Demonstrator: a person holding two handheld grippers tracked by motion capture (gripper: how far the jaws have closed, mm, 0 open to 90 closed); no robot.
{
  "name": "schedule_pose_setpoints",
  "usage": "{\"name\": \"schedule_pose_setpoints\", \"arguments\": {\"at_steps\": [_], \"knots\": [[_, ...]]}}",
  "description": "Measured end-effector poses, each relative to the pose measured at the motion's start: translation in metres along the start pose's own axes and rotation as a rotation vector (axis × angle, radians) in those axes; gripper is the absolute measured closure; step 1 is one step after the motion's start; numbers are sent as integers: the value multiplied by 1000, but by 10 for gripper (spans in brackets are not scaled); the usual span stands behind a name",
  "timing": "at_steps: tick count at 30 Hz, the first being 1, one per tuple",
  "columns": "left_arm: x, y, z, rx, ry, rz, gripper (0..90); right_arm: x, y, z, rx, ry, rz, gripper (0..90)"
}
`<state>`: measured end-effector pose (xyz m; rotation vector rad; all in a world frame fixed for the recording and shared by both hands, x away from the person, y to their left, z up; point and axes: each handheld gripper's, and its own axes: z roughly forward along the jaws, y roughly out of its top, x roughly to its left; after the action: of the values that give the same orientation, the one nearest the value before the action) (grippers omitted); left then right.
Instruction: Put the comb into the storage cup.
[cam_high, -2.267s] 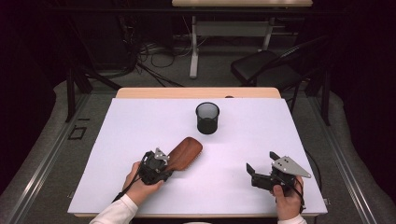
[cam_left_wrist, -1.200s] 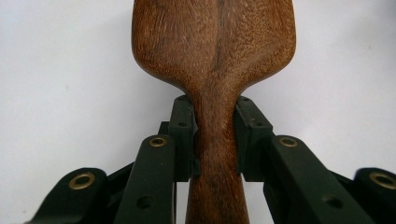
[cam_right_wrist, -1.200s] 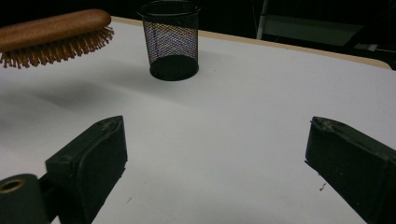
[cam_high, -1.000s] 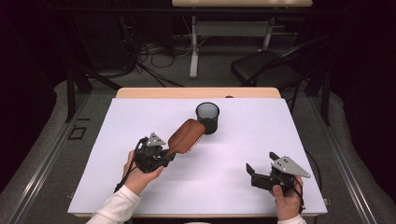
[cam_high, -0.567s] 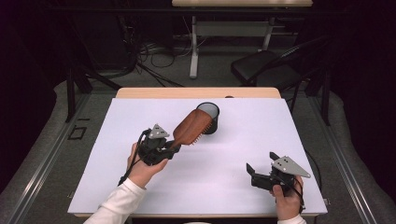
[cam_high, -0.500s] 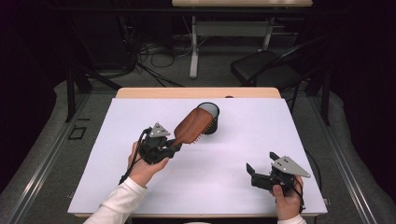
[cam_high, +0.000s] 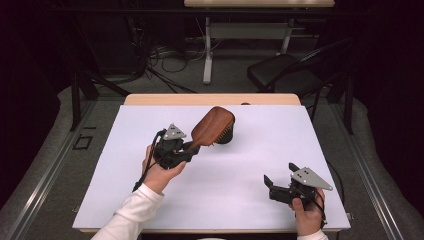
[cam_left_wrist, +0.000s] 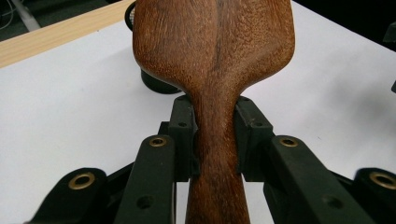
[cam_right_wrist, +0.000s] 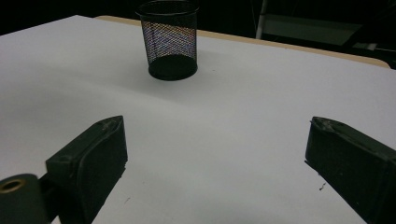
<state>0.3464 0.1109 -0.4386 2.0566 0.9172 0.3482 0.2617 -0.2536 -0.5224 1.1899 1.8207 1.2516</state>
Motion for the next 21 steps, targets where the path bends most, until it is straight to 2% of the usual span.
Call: {"name": "schedule_pose_setpoints", "arguments": {"at_steps": [14,21], "knots": [[8,8,2,-67,-4,-61,720,0,0,0,-1,-1,3,52],[11,5,1,-93,7,-66,720,0,0,0,-2,3,-1,52]]}}
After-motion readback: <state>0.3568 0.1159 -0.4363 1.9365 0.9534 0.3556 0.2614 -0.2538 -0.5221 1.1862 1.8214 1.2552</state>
